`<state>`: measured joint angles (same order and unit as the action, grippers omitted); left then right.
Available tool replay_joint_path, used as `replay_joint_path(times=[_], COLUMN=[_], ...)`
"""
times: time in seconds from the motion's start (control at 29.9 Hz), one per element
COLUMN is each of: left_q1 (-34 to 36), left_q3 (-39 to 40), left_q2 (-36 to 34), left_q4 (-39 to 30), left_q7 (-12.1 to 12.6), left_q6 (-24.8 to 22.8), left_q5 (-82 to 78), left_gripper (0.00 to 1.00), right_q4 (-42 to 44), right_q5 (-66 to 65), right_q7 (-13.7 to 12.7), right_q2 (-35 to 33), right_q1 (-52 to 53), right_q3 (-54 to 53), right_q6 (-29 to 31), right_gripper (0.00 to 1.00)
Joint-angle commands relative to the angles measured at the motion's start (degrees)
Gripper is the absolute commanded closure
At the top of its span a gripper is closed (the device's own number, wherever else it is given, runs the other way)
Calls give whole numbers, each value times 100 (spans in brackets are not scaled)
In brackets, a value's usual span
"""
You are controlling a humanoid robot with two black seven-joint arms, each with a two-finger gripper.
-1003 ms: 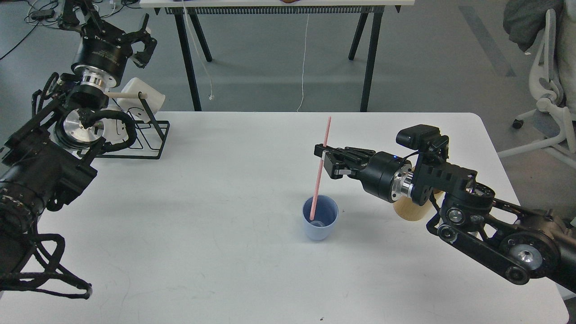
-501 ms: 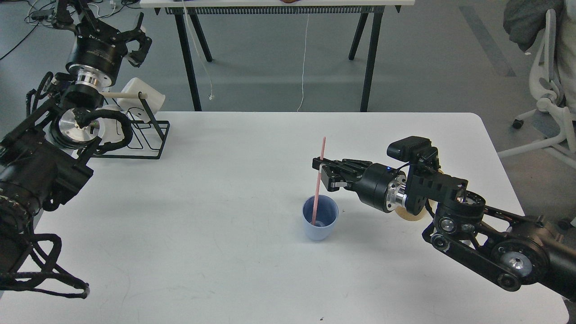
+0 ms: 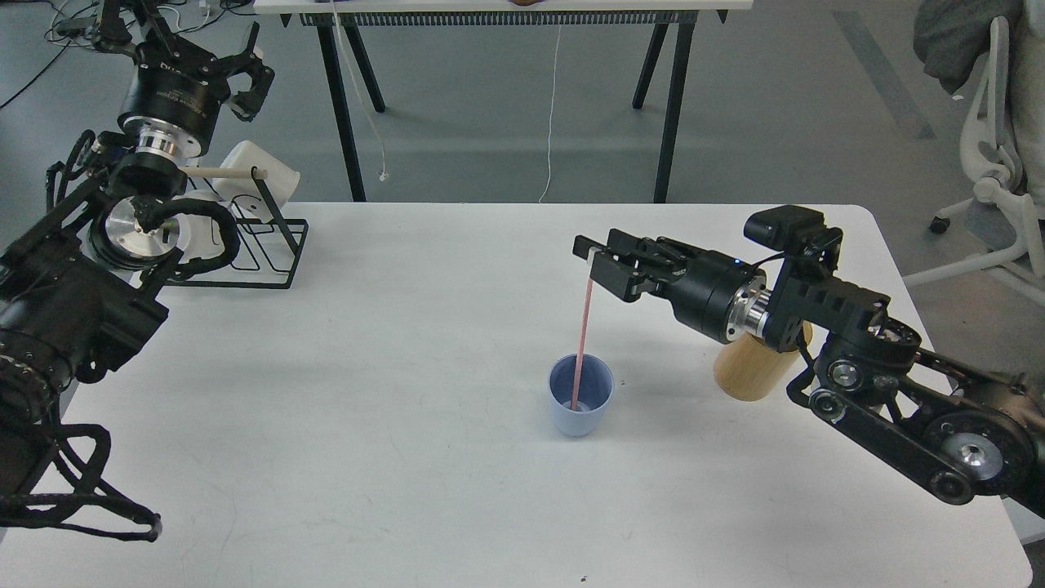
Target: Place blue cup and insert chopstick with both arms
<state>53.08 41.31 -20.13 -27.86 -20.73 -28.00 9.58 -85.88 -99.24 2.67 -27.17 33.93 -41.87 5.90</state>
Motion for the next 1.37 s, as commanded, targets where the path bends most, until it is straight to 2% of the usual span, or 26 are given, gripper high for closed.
replay_joint_path(times=[0.0,0.2,0.33,0.53,0.7,0.8,0.94,1.14,1.34], left_q1=[10,-8,-17,-17,-43,-52,-157,-184,-333], left_q3=[0,0,0,0,0,0,0,0,0], left_q2=[9,53,79,97,176,237,290,404,378], left_q4=[0,9,9,61,158,167,167,167,158], left_q7=[-2,-28,-28,-28,-28,-28,-28,-28,-28], left_q6=[0,0,0,0,0,0,0,0,0], left_q5=[0,0,0,17,9,9,17,17,44], left_gripper=[1,1,1,1,1,1,1,1,1], right_q4=[54,852,1599,2987,3981,4325,4773,5476,5433], right_q5=[692,2467,3908,6044,7215,7636,8857,9791,9888], right_q7=[111,181,708,840,841,823,718,700,656], right_q2=[28,63,326,764,1337,1399,1574,1653,1698], right_q1=[43,456,667,992,1168,1213,1326,1766,1810], right_q3=[-620,-1086,-1262,-1428,-1737,-1912,-2141,-2141,-2159], right_q6=[60,34,51,51,200,735,1281,1378,1378], right_gripper=[2,0,0,0,0,1,0,0,0])
